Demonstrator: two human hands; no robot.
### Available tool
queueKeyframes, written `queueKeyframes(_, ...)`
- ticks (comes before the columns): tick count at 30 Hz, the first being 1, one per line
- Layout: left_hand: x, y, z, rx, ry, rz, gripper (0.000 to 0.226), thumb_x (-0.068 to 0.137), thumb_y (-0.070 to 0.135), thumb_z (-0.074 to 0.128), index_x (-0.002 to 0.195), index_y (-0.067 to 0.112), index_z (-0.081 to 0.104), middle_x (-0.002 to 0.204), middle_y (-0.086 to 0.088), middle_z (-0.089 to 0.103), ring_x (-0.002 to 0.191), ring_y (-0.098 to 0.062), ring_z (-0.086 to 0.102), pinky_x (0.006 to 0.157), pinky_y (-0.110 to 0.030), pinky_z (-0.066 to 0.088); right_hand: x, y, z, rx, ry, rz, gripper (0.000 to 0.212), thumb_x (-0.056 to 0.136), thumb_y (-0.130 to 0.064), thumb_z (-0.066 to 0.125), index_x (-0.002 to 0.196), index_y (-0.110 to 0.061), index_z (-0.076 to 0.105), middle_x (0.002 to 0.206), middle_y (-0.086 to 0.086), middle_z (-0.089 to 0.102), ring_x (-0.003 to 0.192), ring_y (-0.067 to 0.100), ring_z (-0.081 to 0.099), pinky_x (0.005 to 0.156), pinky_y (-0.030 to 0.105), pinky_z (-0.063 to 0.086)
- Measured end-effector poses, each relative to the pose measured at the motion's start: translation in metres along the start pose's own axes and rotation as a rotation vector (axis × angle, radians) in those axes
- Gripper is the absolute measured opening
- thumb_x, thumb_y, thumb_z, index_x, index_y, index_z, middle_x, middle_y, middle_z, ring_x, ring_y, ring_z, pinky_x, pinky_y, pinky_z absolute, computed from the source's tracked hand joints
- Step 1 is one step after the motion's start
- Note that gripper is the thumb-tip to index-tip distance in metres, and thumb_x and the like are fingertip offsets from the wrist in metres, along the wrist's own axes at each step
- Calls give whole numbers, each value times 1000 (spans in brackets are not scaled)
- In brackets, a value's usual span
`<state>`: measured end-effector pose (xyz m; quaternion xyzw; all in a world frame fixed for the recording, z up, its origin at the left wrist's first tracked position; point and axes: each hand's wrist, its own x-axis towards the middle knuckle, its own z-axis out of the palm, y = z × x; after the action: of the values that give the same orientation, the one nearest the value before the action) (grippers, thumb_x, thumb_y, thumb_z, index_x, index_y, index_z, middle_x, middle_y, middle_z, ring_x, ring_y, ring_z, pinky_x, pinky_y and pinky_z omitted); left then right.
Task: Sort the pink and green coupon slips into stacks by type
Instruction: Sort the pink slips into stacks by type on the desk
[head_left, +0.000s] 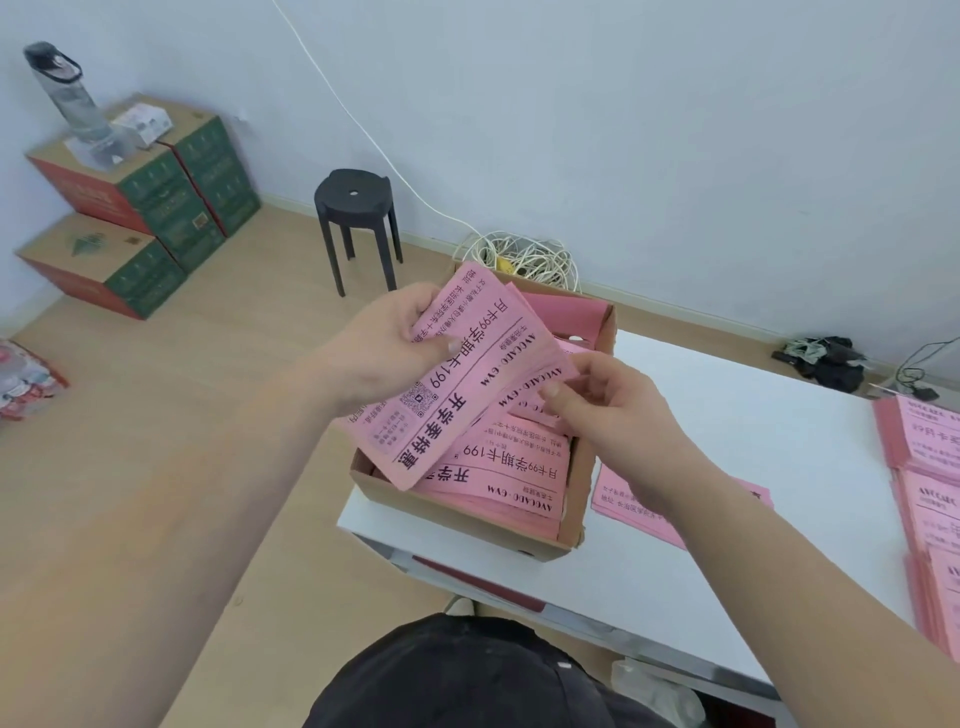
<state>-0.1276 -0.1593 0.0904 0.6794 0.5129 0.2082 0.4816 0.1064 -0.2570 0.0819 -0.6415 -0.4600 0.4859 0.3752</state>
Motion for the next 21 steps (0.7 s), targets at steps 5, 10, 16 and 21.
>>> queueKeyframes(5, -2, 12, 13, -43, -21, 46, 25, 103, 22, 57, 120, 40, 54, 112, 15, 74, 102, -11, 73, 89, -46, 59, 2, -5, 4, 197, -55, 32, 21, 103, -28, 62, 122, -22, 67, 113, 0, 76, 104, 19, 73, 95, 45, 58)
queueKeyframes(10, -6, 30, 28, -86, -67, 95, 26, 99, 30, 57, 122, 40, 54, 119, 13, 70, 110, -13, 69, 94, -47, 57, 4, -16, 3, 198, 91, -6, 27, 102, -25, 60, 129, -29, 58, 118, -7, 73, 108, 12, 71, 90, 38, 58)
queueKeyframes(16, -9, 79, 61, -403, 12, 181, 28, 103, 18, 57, 128, 28, 56, 119, 5, 74, 108, -18, 72, 91, -47, 58, -15, -45, -38, 524, 49, -45, 47, 99, -16, 66, 140, -17, 44, 119, 3, 75, 109, 26, 73, 97, 50, 54)
queueKeyframes(21, -8, 100, 110, -402, -71, 136, 39, 95, 10, 69, 128, 25, 56, 117, 4, 75, 109, -18, 72, 96, -50, 57, -37, -32, -86, 203, 110, -45, 22, 107, -12, 51, 121, -19, 66, 110, 0, 78, 101, 21, 75, 94, 51, 58)
